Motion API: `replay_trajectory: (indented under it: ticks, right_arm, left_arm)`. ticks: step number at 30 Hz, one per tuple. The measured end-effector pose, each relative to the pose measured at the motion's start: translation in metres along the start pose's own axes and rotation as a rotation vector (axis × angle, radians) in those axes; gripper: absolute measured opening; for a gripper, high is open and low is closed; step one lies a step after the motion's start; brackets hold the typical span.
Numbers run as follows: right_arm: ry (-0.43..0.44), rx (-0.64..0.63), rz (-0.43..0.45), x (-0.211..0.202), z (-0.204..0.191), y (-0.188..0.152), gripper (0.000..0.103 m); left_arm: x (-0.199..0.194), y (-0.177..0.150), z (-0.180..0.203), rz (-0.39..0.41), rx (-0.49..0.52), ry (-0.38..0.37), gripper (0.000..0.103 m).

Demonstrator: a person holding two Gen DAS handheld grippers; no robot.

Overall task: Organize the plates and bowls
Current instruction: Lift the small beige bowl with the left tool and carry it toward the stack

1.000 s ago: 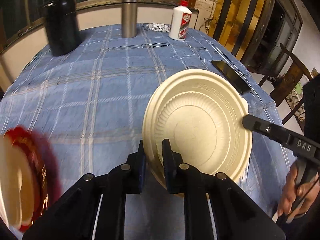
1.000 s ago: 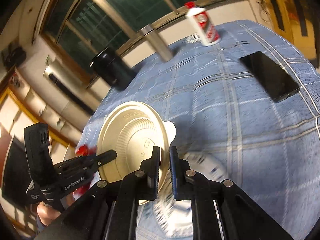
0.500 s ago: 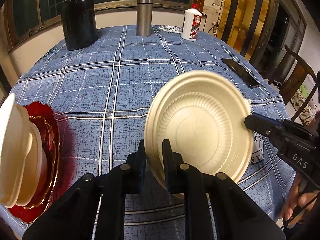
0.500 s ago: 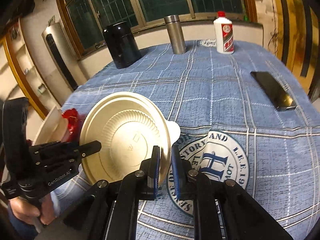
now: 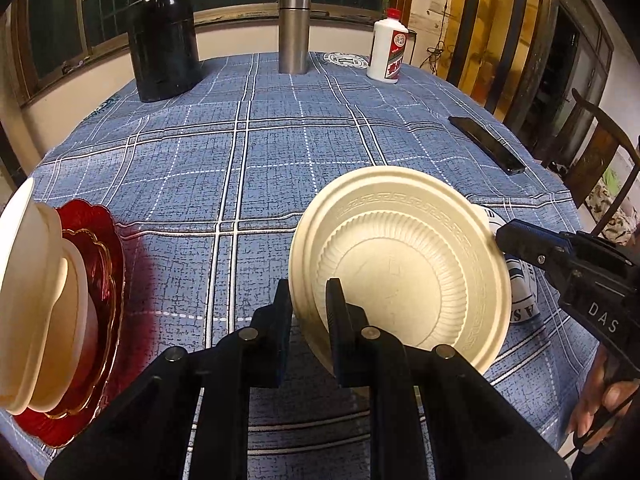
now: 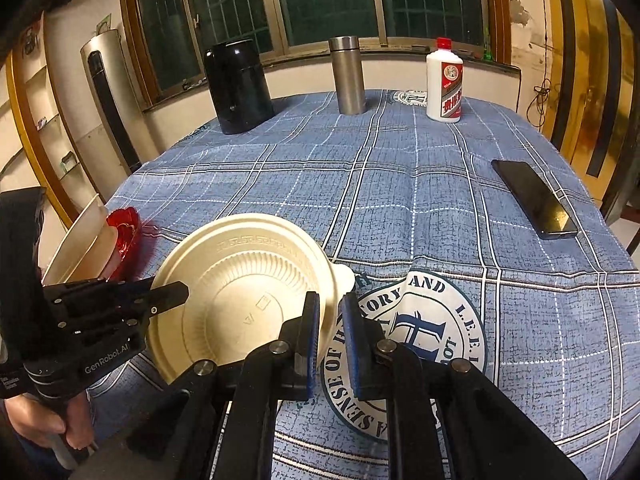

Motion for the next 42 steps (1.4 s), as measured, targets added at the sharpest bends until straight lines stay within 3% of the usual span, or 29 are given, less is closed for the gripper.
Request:
replay_trajectory:
  ticks: [13, 36, 42]
  right_arm:
    - [-0.026, -0.058, 0.017, -0.002, -0.009, -0.002, 0.010]
    - [-0.019, -0.039, 0.035, -0.009, -0.003, 0.000, 0.010]
    - [0.057, 0.043, 0.046, -0.018, 0.009, 0.003, 0.018]
  left_arm:
    - [-0.006, -0.004, 0.007, 0.035, 0.034, 0.016, 0.015]
    - [-0.008, -0.003, 0.010, 0.041, 0.038, 0.007, 0.014]
    - [-0.013, 0.000, 0.000, 0.029, -0.017, -0.038, 0.014]
Point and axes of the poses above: each gripper's, at about its wrist camera, not at the fingertips, and x roughly the way its jaws point, z to its right, y to its top, the point moved 5 cm from there along x, roughly the way its jaws point, and after that the axes turned 7 degrees about y, right-handed, at the moved point
